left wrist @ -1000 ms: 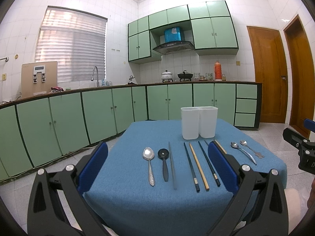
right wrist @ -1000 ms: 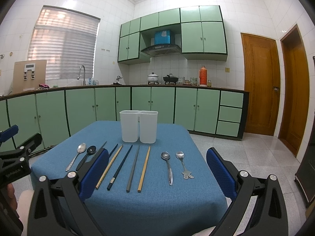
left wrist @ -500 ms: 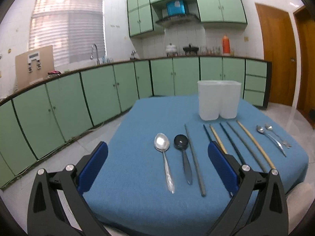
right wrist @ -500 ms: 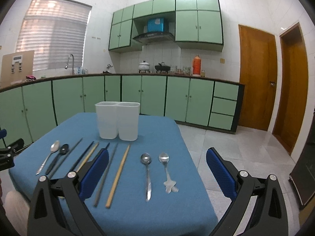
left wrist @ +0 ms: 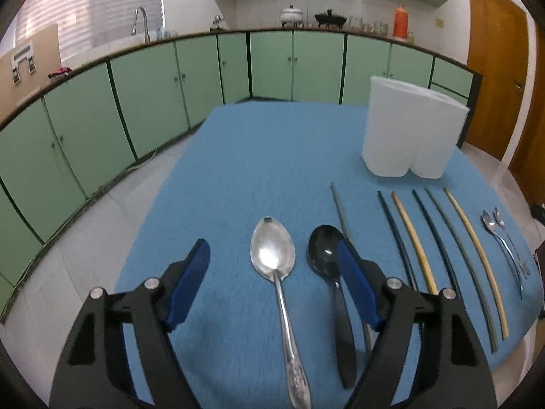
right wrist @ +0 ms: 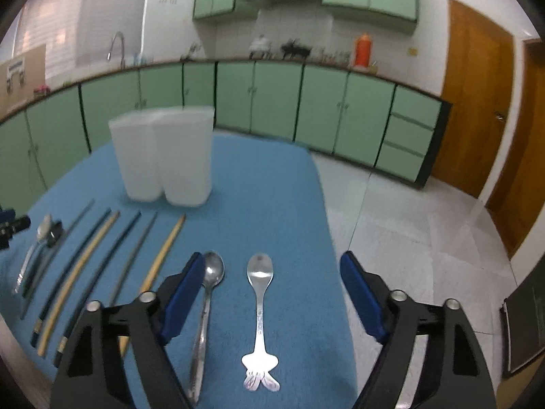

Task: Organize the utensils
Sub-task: 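Grasp the silver spoon with the left tool while the right tool grasps the silver spoon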

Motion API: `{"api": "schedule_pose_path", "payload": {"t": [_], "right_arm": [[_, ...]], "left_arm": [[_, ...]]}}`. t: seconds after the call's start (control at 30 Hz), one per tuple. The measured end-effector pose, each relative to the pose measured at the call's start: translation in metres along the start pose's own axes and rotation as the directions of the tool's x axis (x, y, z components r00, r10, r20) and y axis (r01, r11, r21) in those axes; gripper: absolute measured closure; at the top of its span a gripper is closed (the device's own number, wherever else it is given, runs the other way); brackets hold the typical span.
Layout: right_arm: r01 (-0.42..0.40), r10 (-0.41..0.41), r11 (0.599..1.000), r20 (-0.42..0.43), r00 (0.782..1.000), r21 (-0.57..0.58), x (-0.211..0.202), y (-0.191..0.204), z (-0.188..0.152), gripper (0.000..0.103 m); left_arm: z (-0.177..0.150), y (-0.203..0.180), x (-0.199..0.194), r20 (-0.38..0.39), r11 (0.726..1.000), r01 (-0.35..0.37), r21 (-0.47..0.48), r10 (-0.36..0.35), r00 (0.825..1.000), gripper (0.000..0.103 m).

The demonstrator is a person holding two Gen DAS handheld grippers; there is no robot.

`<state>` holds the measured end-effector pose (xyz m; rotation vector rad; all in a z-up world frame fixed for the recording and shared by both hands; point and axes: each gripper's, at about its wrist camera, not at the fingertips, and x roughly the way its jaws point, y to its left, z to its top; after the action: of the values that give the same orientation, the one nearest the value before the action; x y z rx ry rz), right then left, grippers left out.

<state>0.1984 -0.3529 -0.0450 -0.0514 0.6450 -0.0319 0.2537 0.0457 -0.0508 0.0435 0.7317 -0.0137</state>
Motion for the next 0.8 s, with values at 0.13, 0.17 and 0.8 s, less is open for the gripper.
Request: {"api": "schedule_pose_path", "payload": {"t": [0.13,0.17,0.8], "right_arm": [[-0.018,0.017,1.000,-0.088,0.996,-0.020,0.032,-0.002,0.001,0.038],[-0.027,0.025,0.999,-0.105,0.994,-0.017,0.038,-0.002,0.000,0.042],[-0.106,0.103,0.994,-0.260,0.960,0.000,0.088,-0.004,0.005,0.061]], "left_arm": [[0.002,-0.002,0.018,-0.041,1.000,-0.012,0.014,0.013,0.999,0.031],[0.003,-0.002,0.022,-0.050,1.000,-0.013,0.016,0.014,0.999,0.031],[0.007,-0.003,0.058,-0.145,0.999,0.035,-0.012,-0.036,0.989,0.048]]}}
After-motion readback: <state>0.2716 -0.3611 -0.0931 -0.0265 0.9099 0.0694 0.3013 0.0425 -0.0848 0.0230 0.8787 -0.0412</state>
